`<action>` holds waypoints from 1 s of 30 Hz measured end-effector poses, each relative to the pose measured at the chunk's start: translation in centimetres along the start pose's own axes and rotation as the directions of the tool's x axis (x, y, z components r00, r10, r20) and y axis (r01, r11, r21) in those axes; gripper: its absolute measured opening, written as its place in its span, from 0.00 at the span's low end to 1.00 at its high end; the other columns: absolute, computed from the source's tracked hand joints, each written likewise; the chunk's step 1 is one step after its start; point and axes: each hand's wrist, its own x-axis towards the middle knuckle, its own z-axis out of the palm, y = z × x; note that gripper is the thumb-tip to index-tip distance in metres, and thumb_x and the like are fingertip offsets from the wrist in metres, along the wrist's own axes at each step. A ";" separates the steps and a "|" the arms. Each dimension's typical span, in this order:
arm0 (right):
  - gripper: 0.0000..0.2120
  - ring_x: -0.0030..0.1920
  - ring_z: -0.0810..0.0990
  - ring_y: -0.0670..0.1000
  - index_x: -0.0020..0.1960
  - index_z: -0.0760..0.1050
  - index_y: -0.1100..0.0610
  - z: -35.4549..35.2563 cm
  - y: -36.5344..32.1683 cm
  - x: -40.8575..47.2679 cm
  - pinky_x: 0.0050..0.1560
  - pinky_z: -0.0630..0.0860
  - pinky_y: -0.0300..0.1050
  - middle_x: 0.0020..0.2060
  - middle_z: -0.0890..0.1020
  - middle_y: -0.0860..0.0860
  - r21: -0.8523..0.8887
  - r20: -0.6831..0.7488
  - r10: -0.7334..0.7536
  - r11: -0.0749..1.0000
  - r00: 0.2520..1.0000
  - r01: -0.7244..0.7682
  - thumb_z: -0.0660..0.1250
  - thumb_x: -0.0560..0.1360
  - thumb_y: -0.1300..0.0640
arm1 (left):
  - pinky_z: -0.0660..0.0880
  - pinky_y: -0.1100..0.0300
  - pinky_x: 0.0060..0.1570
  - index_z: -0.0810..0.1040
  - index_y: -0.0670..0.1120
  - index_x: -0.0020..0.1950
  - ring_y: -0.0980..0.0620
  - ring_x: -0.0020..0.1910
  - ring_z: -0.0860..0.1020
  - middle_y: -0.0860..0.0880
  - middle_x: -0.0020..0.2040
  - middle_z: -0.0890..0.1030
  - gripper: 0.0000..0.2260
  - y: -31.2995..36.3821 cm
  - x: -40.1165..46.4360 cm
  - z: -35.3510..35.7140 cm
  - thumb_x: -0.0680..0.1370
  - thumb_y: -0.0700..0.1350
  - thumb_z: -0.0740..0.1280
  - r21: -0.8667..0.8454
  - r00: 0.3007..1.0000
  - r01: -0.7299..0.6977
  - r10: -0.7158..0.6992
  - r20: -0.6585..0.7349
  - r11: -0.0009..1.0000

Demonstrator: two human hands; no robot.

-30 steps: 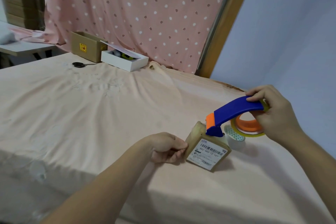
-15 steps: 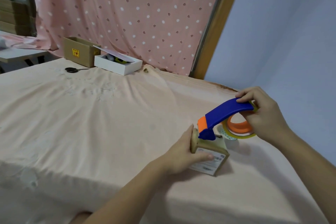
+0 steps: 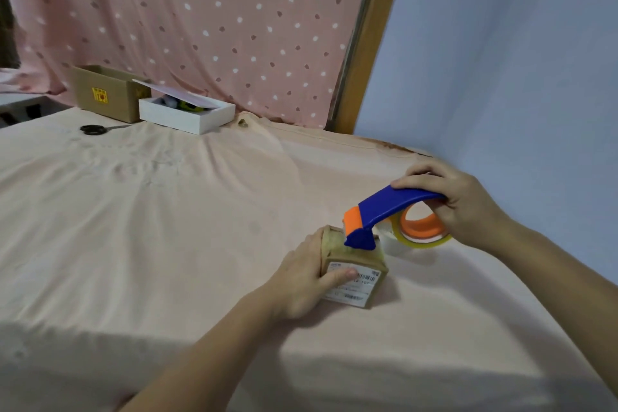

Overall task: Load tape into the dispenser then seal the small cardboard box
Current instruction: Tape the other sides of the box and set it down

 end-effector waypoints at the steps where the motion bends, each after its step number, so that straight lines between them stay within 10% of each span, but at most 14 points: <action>1: 0.21 0.56 0.76 0.52 0.62 0.81 0.52 -0.1 0.1 -0.5 0.55 0.74 0.38 0.56 0.78 0.52 0.004 -0.015 -0.003 1.000 1.000 0.003 0.66 0.74 0.70 | 0.74 0.44 0.64 0.70 0.62 0.67 0.55 0.64 0.76 0.61 0.61 0.78 0.21 0.0 0.0 0.1 0.77 0.65 0.68 0.011 1.000 -0.001 0.001 0.002 1.000; 16: 0.23 0.55 0.77 0.54 0.63 0.80 0.55 0.2 2.0 -3.8 0.54 0.73 0.36 0.55 0.77 0.54 -0.004 -0.074 0.007 1.000 0.997 -0.008 0.63 0.71 0.70 | 0.73 0.44 0.66 0.72 0.62 0.69 0.54 0.66 0.75 0.62 0.64 0.76 0.23 0.3 0.1 0.2 0.77 0.68 0.64 0.049 1.000 -0.002 0.001 0.011 0.999; 30: 0.31 0.58 0.77 0.48 0.63 0.70 0.33 -1.9 3.9 -7.1 0.55 0.74 0.40 0.58 0.76 0.38 0.163 0.173 0.186 0.963 0.967 -0.215 0.68 0.72 0.65 | 0.73 0.45 0.67 0.67 0.74 0.62 0.58 0.65 0.77 0.64 0.62 0.78 0.17 0.6 -0.4 0.3 0.75 0.69 0.65 0.005 0.999 0.037 -0.037 -0.026 0.999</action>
